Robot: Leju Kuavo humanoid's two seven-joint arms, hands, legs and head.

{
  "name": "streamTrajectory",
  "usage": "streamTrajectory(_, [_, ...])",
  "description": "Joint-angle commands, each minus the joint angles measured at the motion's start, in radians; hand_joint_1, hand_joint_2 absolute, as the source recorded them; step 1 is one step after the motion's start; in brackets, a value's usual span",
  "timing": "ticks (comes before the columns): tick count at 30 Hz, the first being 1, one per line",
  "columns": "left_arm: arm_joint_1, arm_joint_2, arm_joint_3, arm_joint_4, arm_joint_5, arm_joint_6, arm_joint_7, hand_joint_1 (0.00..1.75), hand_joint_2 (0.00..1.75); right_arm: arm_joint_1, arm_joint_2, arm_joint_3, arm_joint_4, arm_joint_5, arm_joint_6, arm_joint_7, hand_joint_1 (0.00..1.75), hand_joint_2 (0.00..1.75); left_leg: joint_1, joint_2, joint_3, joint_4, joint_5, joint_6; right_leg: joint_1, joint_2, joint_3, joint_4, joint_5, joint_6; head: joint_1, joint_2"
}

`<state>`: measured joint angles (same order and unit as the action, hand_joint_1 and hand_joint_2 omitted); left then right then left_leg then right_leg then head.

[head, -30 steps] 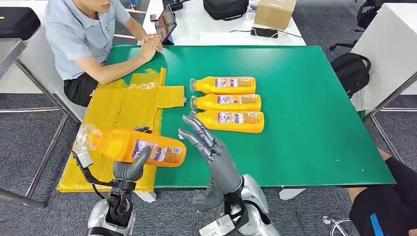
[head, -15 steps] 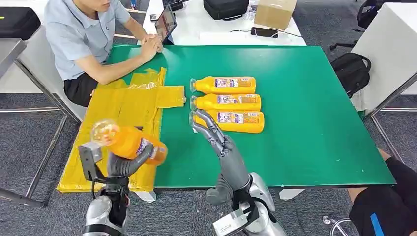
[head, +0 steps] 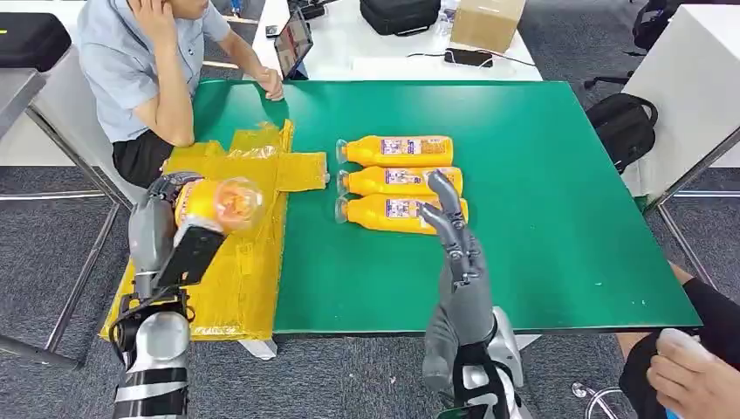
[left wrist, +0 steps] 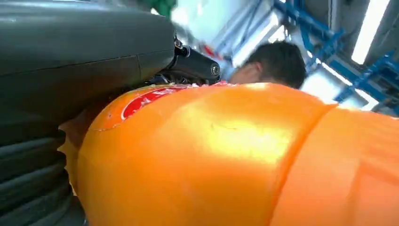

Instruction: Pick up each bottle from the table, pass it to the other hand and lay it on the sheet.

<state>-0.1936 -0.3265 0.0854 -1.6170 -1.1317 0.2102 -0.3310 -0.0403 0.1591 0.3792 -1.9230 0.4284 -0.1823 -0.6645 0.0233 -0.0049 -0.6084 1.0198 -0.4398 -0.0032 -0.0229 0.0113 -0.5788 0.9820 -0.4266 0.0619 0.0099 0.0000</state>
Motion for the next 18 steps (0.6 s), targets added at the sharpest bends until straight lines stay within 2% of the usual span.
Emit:
streamTrajectory(1, [-0.106, 0.070, -0.058, 0.284, -0.202, 0.054, 0.073, 1.75, 1.75, -0.026, 0.015, -0.077, 0.049, -0.019, 0.032, -0.034, 0.00, 0.00, 0.000, -0.004, 0.004, -0.003, 0.001, 0.001, 0.000, -0.005, 0.006, -0.002, 0.000, -0.003, 0.000, 0.000])
streamTrajectory(3, [-0.127, 0.096, -0.087, 0.410, -0.300, 0.066, 0.130, 1.75, 1.75, -0.030, 0.009, -0.076, 0.070, -0.023, 0.035, -0.034, 0.00, 0.00, 0.000, -0.001, 0.005, -0.002, 0.000, 0.002, 0.000, -0.003, 0.005, -0.002, 0.000, -0.003, 0.000, 0.000])
streamTrajectory(7, [-0.127, 0.096, -0.087, 0.410, -0.300, 0.066, 0.130, 1.75, 1.75, -0.030, 0.009, -0.076, 0.070, -0.023, 0.035, -0.034, 0.00, 0.00, 0.000, -0.001, 0.003, -0.002, 0.000, 0.001, 0.000, -0.002, 0.004, -0.001, 0.000, -0.002, 0.000, 0.000])
streamTrajectory(10, [-0.155, 0.119, -0.096, 0.544, -0.361, 0.037, 0.192, 1.75, 1.75, -0.031, 0.009, -0.092, 0.098, -0.038, 0.042, -0.034, 0.00, 0.00, -0.001, -0.001, 0.006, -0.003, 0.000, 0.001, 0.000, -0.002, 0.006, -0.002, 0.000, -0.003, 0.000, 0.000])
streamTrajectory(11, [-0.171, 0.126, -0.094, 0.604, -0.378, 0.075, 0.210, 1.75, 1.75, -0.035, 0.006, -0.098, 0.107, -0.039, 0.039, -0.034, 0.00, 0.00, -0.001, -0.002, 0.005, -0.003, 0.000, 0.001, 0.000, -0.002, 0.005, -0.002, 0.000, -0.002, 0.000, 0.000])
streamTrajectory(13, [-0.194, 0.127, -0.075, 0.669, -0.378, 0.092, 0.227, 1.68, 1.75, -0.038, 0.003, -0.103, 0.116, -0.049, 0.035, -0.034, 0.00, 0.00, -0.001, -0.002, 0.007, -0.004, 0.001, 0.001, 0.000, -0.003, 0.008, -0.003, 0.000, -0.004, 0.000, 0.000])
streamTrajectory(15, [-0.206, 0.129, -0.064, 0.697, -0.382, 0.086, 0.239, 1.59, 1.75, -0.040, 0.003, -0.111, 0.126, -0.058, 0.040, -0.034, 0.00, 0.00, 0.000, 0.000, 0.003, -0.002, 0.000, 0.001, 0.000, 0.000, 0.003, -0.001, 0.001, -0.002, 0.000, 0.000])
streamTrajectory(18, [-0.210, 0.129, -0.063, 0.708, -0.393, 0.081, 0.252, 1.55, 1.75, -0.041, 0.004, -0.113, 0.134, -0.057, 0.039, -0.034, 0.00, 0.00, 0.000, 0.000, 0.004, -0.002, 0.000, 0.001, 0.001, -0.001, 0.004, -0.001, 0.000, -0.003, 0.000, 0.000])
